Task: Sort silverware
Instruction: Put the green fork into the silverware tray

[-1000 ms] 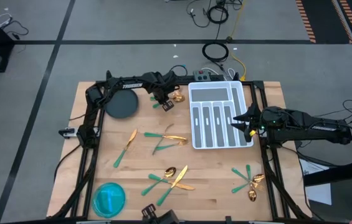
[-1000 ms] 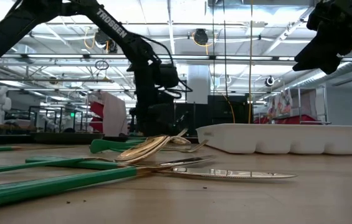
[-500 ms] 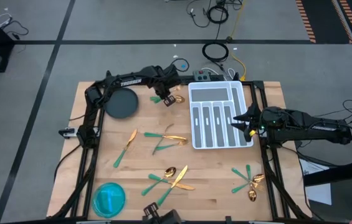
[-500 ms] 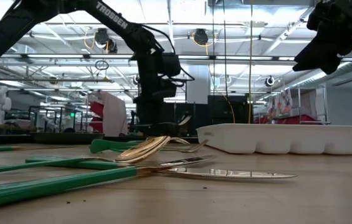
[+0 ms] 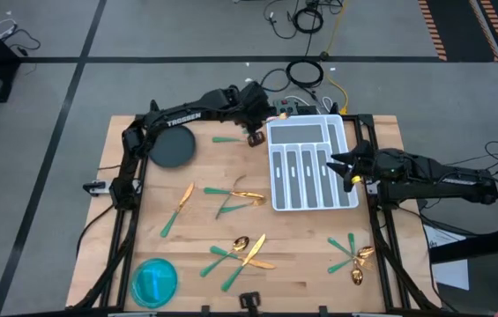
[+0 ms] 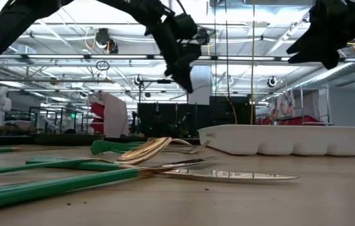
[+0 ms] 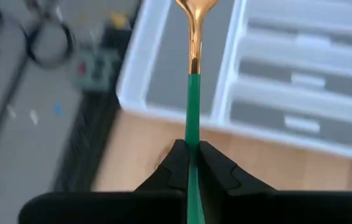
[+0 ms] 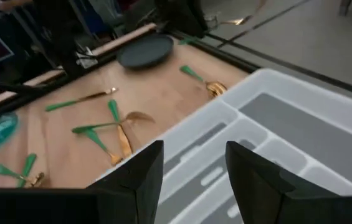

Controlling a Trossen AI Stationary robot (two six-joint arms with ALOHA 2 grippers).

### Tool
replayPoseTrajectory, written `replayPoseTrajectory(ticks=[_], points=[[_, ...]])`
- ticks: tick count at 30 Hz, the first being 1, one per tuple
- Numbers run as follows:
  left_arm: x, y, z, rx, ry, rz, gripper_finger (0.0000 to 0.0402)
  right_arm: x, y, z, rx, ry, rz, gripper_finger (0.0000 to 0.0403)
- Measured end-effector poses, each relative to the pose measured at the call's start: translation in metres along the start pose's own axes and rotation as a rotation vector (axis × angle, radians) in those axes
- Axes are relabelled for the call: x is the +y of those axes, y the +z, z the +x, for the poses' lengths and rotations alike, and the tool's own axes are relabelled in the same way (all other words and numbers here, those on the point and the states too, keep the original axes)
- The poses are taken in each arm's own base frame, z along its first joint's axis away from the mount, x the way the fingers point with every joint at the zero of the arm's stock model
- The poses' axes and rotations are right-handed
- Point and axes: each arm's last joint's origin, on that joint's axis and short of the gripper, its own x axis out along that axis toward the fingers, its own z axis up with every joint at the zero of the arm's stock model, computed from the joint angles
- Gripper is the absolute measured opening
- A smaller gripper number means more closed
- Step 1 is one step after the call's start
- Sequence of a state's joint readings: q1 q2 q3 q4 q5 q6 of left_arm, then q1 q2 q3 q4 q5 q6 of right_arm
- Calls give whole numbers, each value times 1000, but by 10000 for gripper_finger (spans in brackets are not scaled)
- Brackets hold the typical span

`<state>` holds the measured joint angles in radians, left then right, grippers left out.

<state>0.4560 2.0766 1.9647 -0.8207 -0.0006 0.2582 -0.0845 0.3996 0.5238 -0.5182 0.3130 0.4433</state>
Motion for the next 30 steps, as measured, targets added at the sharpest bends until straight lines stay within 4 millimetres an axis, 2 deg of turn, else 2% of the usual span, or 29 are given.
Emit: replayPoseTrajectory(ticks=[6, 14, 20, 26, 30], points=[[6, 19, 2, -197, 59, 97, 14, 4, 15, -9, -47, 22, 2, 167], [28, 10, 34, -159, 67, 170, 14, 5, 19, -13, -55, 27, 6, 167], [43, 24, 57, -210, 65, 180, 14, 5, 19, -12, -53, 27, 20, 167], [46, 38, 72, -227, 43, 188, 14, 5, 19, -12, -53, 27, 32, 167], [43, 32, 86, -179, 19, 187, 14, 5, 19, -12, -52, 27, 31, 167]])
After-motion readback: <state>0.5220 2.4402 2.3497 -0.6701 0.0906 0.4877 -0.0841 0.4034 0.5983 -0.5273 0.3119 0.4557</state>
